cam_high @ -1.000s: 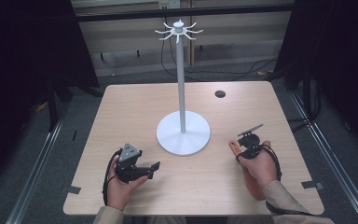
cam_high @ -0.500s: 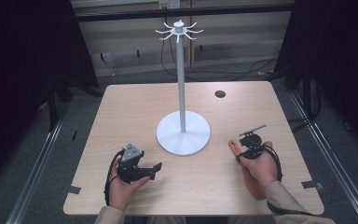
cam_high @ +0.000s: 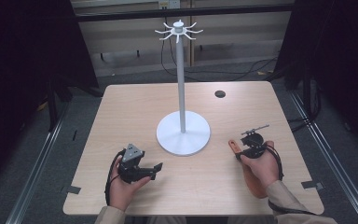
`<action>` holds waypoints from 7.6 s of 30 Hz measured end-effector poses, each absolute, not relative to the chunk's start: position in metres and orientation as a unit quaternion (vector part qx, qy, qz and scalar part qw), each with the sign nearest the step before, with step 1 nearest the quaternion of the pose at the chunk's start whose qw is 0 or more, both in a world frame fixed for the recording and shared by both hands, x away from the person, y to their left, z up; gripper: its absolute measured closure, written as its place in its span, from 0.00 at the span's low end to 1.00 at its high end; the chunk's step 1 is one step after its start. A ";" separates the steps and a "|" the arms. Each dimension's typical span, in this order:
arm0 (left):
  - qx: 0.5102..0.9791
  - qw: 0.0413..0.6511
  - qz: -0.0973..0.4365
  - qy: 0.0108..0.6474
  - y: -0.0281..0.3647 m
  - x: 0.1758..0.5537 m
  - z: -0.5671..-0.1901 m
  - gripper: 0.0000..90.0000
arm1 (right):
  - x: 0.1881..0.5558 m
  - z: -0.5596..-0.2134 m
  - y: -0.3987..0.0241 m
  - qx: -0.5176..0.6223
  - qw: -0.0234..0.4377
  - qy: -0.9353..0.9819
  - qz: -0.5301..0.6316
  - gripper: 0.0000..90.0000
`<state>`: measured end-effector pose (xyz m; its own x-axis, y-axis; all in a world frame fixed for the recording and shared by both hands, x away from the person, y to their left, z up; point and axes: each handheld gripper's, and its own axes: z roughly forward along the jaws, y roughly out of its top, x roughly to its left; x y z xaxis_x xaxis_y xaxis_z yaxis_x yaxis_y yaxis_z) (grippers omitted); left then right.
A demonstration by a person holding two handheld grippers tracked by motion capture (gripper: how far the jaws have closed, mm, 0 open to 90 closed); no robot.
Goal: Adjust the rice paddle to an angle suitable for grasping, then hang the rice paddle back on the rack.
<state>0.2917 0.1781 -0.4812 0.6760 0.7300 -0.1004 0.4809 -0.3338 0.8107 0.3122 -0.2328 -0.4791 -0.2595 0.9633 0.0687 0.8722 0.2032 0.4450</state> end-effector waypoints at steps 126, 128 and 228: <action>0.751 0.604 0.105 0.244 0.060 0.313 -0.327 0.92 | 0.225 -0.456 -0.236 0.407 0.241 0.732 0.491 0.02; 0.751 0.605 0.106 0.244 0.060 0.314 -0.324 0.92 | 0.225 -0.456 -0.236 0.402 0.241 0.735 0.489 0.02; 0.705 0.630 0.177 0.276 0.071 0.389 -0.254 0.91 | 0.226 -0.457 -0.243 0.398 0.242 0.744 0.480 0.03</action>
